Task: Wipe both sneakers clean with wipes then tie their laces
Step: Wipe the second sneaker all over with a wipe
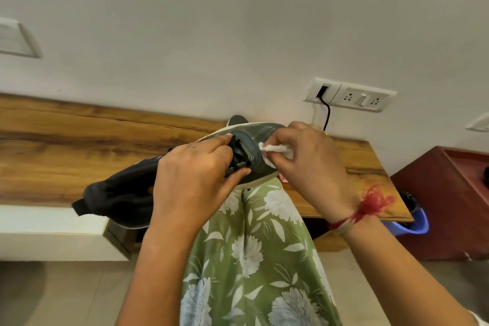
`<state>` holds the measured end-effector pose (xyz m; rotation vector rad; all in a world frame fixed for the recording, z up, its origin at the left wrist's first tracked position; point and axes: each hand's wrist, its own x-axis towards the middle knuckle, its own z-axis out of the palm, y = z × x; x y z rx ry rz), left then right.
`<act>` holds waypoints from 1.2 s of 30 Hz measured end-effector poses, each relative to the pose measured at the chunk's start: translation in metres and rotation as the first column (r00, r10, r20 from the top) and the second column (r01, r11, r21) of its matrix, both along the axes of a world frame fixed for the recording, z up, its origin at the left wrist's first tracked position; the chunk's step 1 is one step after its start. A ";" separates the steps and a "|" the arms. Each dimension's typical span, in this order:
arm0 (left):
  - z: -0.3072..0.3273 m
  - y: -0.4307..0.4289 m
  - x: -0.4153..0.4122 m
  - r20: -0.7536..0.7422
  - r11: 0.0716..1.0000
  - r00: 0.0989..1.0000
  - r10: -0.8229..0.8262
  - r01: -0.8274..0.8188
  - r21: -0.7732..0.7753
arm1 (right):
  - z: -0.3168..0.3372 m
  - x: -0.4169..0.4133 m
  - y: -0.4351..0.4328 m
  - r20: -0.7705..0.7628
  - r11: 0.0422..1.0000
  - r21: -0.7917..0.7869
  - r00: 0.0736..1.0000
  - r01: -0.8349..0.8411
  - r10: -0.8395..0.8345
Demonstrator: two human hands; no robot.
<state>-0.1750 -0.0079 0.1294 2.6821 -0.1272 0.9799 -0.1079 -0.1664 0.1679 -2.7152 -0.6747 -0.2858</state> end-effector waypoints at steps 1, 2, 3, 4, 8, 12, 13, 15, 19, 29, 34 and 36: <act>0.000 -0.004 -0.001 -0.013 1.000 1.000 0.000 0.001 0.029 | -0.001 0.002 -0.004 0.039 0.996 -0.078 0.998 0.048 -0.045; 0.000 -0.008 -0.001 -0.027 0.999 1.000 -0.003 0.004 0.050 | 0.000 0.006 -0.009 0.072 0.987 -0.126 0.993 0.101 -0.092; 0.000 -0.011 -0.002 -0.042 0.998 0.999 -0.007 0.009 0.059 | 0.000 0.010 -0.014 0.090 0.980 -0.139 0.987 0.144 -0.132; -0.001 -0.013 -0.002 -0.055 0.998 0.998 -0.008 0.011 0.055 | 0.000 0.014 -0.018 0.101 0.981 -0.116 0.984 0.158 -0.146; -0.003 -0.016 -0.004 -0.067 0.999 0.997 -0.031 0.029 -0.032 | 0.000 0.002 -0.025 -0.155 0.983 0.184 0.988 0.028 0.001; -0.002 -0.021 -0.008 -0.035 0.999 0.999 -0.036 0.036 0.017 | -0.011 -0.012 -0.027 -0.065 0.994 0.112 0.997 -0.021 0.029; -0.002 -0.024 -0.009 -0.037 0.998 0.999 -0.035 0.037 0.042 | -0.012 -0.010 -0.029 0.030 1.000 -0.016 0.999 0.026 -0.025; -0.003 -0.029 -0.009 -0.057 0.996 0.998 -0.039 0.044 0.082 | -0.015 -0.003 -0.034 0.210 0.971 -0.211 0.975 0.116 -0.071; -0.006 -0.031 -0.007 -0.079 0.997 0.995 -0.060 0.063 0.033 | -0.018 -0.002 -0.040 0.130 0.988 -0.129 0.990 0.079 -0.062; -0.010 -0.031 -0.007 -0.069 0.994 0.993 -0.097 0.100 0.034 | -0.020 0.012 -0.067 0.320 0.926 -0.377 0.934 -0.027 0.158; -0.009 -0.029 -0.007 -0.042 0.994 0.994 -0.105 0.104 -0.026 | -0.026 -0.004 -0.055 0.102 0.972 -0.019 0.966 -0.235 0.236; -0.008 -0.028 -0.009 -0.039 0.994 0.993 -0.111 0.110 -0.015 | -0.032 -0.008 -0.055 0.159 0.959 -0.104 0.947 -0.264 0.279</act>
